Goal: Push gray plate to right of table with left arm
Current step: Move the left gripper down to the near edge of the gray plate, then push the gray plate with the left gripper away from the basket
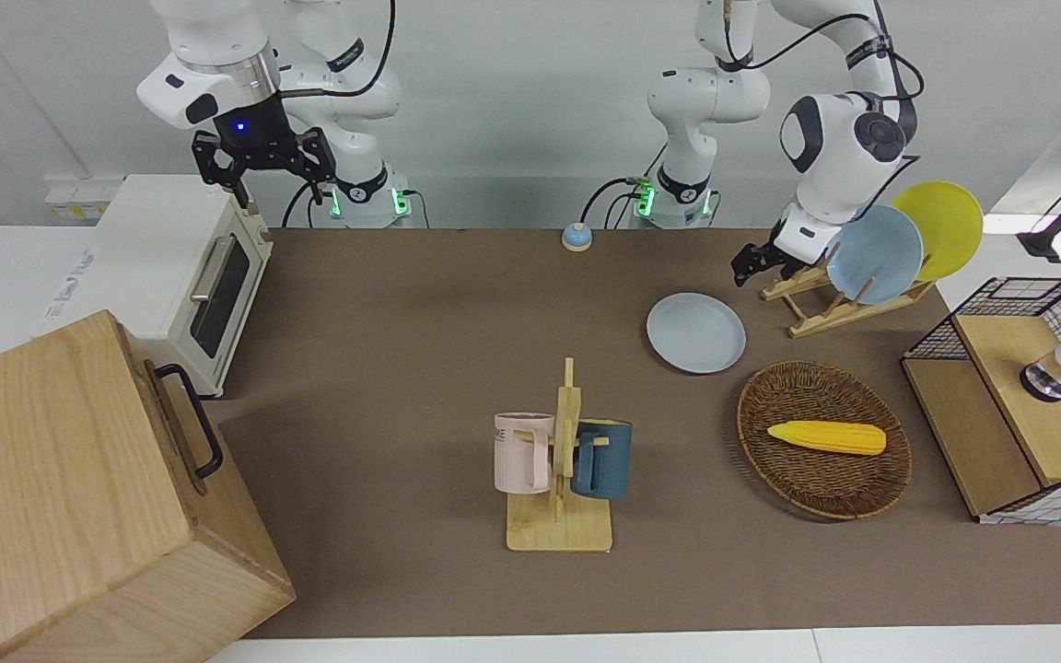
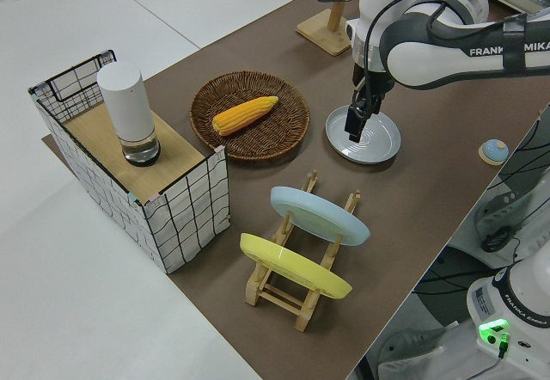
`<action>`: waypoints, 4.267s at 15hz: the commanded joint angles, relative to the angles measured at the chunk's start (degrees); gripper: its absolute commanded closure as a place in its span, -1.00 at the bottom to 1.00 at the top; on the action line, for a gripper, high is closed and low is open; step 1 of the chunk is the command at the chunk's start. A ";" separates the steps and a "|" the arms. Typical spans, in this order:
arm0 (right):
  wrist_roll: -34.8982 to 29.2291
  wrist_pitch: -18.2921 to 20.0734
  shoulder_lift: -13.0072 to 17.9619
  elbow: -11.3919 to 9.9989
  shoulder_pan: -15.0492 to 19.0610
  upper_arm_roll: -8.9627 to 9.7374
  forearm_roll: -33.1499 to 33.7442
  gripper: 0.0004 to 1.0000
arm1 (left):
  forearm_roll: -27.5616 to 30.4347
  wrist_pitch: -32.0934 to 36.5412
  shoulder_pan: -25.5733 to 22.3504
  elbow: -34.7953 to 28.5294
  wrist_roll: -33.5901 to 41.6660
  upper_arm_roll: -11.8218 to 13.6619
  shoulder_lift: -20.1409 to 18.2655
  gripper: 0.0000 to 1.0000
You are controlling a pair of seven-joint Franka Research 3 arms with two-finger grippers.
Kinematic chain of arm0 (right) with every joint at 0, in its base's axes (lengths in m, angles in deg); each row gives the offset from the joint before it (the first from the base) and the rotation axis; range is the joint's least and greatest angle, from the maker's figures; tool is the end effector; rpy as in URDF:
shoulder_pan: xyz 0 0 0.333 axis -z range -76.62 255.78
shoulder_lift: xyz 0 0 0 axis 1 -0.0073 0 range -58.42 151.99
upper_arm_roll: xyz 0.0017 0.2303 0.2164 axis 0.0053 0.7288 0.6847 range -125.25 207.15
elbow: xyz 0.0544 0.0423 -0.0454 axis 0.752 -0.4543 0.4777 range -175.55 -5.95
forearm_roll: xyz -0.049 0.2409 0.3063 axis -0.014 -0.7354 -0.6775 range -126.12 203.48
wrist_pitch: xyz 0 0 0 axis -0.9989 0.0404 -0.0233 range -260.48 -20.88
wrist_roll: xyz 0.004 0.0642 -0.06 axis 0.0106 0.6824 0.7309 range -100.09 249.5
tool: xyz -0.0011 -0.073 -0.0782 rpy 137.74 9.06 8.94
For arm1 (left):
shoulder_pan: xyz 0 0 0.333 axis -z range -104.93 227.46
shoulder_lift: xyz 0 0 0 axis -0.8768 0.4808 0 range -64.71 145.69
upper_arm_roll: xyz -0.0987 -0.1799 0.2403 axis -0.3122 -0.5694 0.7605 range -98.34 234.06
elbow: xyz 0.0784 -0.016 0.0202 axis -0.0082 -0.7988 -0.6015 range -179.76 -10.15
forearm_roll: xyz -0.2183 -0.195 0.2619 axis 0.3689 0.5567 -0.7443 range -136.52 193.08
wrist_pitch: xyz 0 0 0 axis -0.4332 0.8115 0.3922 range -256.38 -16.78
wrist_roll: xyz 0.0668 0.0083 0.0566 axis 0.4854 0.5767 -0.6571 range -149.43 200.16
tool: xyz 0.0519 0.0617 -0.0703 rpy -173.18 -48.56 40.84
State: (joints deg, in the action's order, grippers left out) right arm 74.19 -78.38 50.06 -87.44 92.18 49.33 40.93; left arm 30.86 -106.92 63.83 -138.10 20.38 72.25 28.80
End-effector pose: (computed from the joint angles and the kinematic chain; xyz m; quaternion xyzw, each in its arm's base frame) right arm 0.5210 0.0507 0.6589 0.9986 0.0436 -0.0184 0.0247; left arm 0.4568 0.0123 0.4016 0.9950 0.0688 -0.0675 0.0255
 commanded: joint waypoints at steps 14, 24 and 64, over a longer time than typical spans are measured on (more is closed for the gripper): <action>1.13 0.08 0.41 -0.23 0.39 0.14 -0.14 -0.99 | 1.20 -15.08 0.34 -7.56 1.38 -1.05 6.51 -0.80; 1.13 0.08 0.41 -0.23 0.39 0.06 -0.14 -0.99 | 1.20 -15.70 0.34 -7.83 3.04 -1.14 7.65 0.56; 1.13 0.08 0.41 -0.23 0.39 0.06 -0.14 -0.99 | 9.29 -28.01 5.61 0.51 -28.93 -26.00 19.07 1.00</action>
State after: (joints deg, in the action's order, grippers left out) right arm 74.19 -78.38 50.06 -87.44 92.18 49.34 40.93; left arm 39.51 -131.57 68.55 -139.77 -3.91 48.62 43.09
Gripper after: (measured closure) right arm 0.004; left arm 0.965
